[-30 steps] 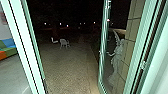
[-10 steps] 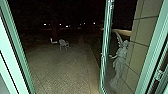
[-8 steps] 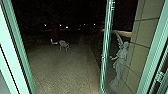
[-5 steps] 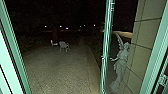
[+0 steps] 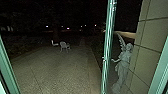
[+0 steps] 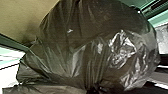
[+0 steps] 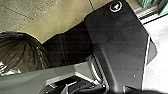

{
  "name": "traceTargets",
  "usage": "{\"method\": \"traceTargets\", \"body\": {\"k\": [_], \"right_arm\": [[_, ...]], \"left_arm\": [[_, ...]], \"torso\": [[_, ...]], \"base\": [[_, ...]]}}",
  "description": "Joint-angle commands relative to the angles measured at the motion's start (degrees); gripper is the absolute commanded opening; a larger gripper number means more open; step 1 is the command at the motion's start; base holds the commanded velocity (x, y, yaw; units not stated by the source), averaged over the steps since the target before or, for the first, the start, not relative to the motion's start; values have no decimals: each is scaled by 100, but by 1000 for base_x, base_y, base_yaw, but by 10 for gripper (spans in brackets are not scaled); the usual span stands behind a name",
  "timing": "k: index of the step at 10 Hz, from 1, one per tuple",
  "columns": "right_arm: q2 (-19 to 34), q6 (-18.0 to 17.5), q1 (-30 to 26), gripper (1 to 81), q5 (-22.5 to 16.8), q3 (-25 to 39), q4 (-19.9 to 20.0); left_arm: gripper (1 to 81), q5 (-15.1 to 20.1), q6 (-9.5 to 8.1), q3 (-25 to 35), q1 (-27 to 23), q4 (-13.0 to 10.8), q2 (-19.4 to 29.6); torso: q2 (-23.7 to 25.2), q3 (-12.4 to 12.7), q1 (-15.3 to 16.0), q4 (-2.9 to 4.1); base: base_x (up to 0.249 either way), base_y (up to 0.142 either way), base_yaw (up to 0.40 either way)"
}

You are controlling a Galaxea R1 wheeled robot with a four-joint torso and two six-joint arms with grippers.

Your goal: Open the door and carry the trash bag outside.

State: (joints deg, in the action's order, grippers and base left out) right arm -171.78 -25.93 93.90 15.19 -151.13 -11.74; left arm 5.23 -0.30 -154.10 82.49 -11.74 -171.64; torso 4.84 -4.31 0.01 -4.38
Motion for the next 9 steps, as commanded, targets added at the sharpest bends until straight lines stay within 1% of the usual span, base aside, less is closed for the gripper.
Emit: {"method": "traceTargets", "body": {"k": [1, 9], "right_arm": [[-35, 18, -262, 811, -201, 58, -48], [-35, 18, -227, 811, -192, 58, -48]], "left_arm": [[10, 242, -5, 20, -414, 40, 16], [10, 233, -5, 20, -414, 49, 16]], "torso": [[0, 0, 0, 0], [2, 0, 0, -2]], "base": [[114, -68, 0], [93, 0, 0]]}}
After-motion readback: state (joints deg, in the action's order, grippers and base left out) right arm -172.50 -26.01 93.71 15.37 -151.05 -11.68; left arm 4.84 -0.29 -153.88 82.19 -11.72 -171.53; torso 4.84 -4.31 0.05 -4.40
